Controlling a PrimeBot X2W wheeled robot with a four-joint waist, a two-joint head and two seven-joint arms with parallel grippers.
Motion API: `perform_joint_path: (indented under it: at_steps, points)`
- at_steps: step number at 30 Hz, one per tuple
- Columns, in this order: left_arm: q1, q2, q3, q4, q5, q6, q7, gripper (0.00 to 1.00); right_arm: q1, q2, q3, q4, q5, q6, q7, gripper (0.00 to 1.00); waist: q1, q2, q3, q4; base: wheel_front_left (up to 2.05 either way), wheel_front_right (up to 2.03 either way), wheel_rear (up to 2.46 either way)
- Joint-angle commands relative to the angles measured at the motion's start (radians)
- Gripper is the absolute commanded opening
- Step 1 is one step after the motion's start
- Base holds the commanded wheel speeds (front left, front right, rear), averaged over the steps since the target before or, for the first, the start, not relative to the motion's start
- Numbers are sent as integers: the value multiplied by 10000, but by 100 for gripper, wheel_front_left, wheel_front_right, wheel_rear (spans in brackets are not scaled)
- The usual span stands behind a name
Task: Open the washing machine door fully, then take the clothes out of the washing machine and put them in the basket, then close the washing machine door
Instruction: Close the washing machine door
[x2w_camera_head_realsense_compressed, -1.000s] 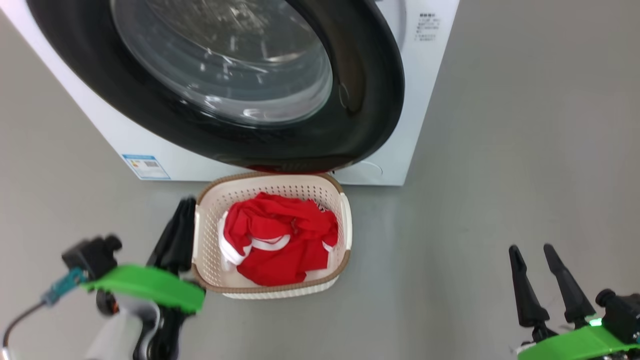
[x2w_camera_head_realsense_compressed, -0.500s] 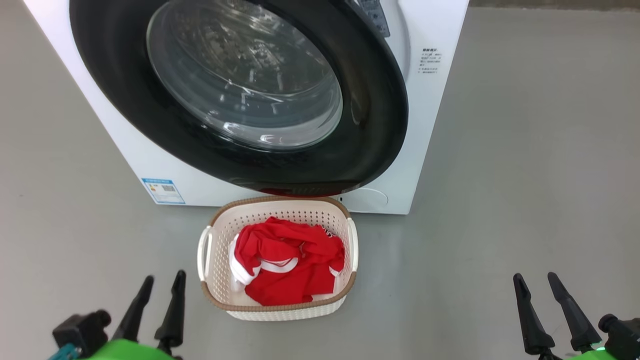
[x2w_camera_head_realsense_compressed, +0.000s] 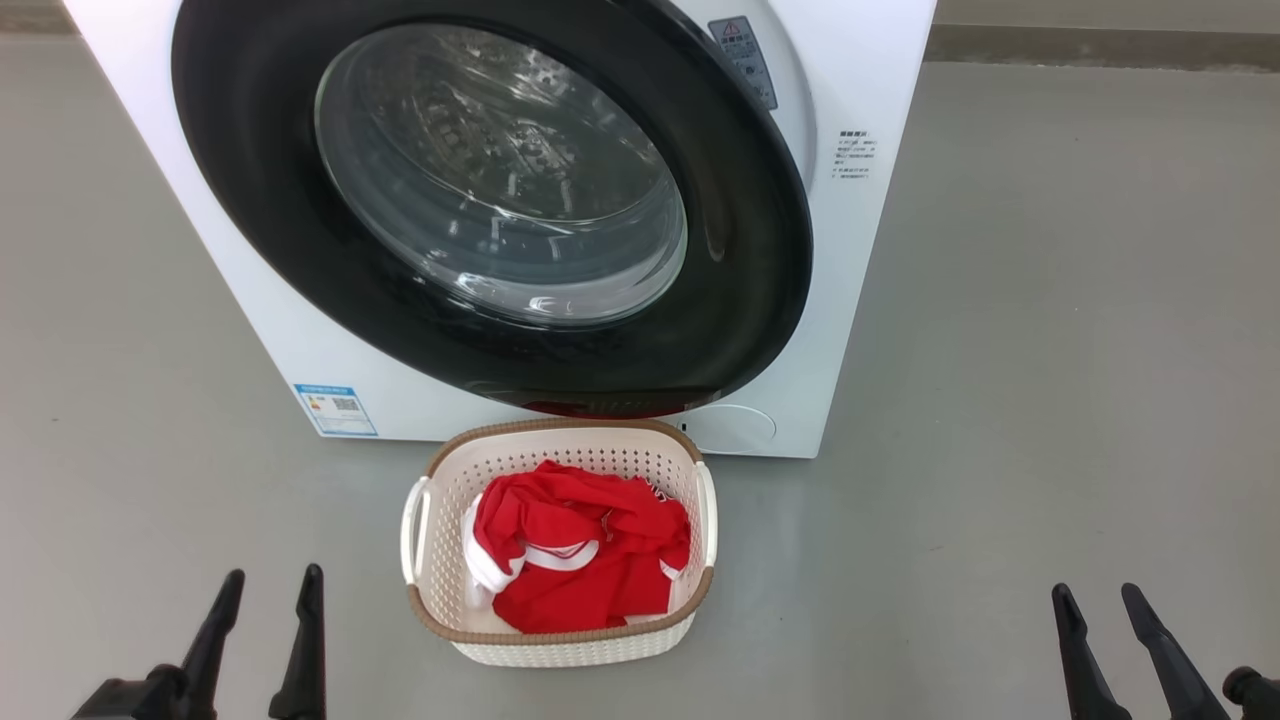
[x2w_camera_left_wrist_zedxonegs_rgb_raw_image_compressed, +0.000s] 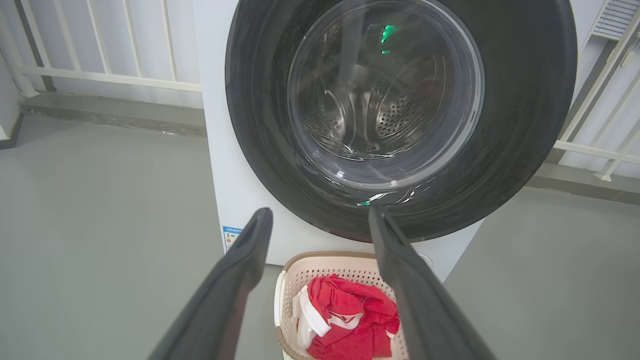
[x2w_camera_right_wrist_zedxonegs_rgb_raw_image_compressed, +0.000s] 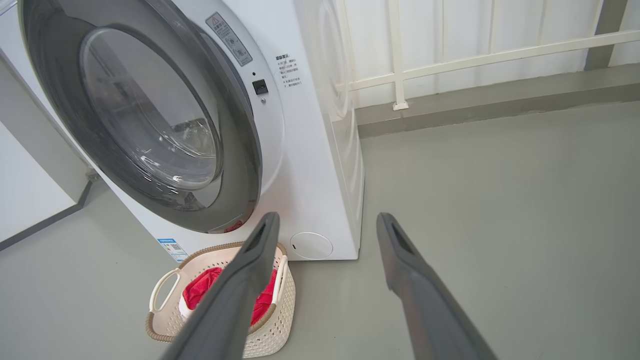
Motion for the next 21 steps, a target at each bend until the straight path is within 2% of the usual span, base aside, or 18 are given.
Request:
perform_joint_path:
  at_steps: [1,5,21]
  points:
    - [-55,49,531,-397,339,-54,-51,100,-51,-268,106,-297,-102,48,-65,100,0,0,-36,-2,0,0,0]
    - [162,-125,695,-501,811,-54,-51,100,16,-236,39,-322,-120,48,-65,100,0,0,-44,-14,0,0,0]
    - [220,-343,682,-510,1071,-54,-51,100,-128,-99,151,-287,-128,48,-65,100,0,0,-29,103,0,0,0]
